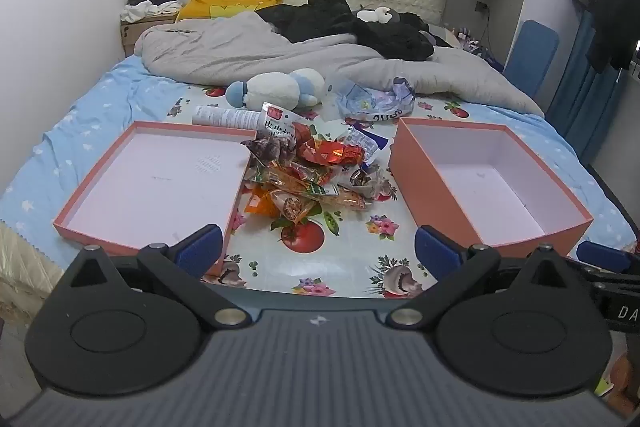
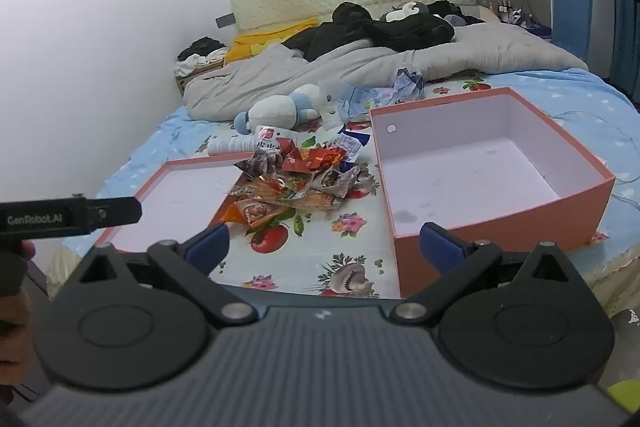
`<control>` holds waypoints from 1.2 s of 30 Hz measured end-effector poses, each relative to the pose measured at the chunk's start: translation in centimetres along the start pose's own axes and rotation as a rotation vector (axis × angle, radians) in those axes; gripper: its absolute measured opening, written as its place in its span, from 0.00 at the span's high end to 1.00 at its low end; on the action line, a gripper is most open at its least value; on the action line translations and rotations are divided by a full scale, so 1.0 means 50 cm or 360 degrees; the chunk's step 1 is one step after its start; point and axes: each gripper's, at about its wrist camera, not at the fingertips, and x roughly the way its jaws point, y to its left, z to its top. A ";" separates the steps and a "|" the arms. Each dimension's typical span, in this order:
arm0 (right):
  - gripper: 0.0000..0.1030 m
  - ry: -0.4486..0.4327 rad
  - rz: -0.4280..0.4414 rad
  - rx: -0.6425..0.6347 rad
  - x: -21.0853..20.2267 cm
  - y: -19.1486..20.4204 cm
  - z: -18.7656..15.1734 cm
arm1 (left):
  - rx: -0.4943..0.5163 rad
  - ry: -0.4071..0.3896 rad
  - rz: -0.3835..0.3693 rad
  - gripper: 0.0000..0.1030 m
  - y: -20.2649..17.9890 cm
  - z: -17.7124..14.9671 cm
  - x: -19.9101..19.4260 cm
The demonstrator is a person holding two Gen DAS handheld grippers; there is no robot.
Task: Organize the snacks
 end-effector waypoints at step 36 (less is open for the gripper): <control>0.00 -0.0024 -0.0026 0.0049 0.008 -0.011 -0.015 | 0.0032 -0.0040 -0.0027 0.00 -0.009 -0.021 0.034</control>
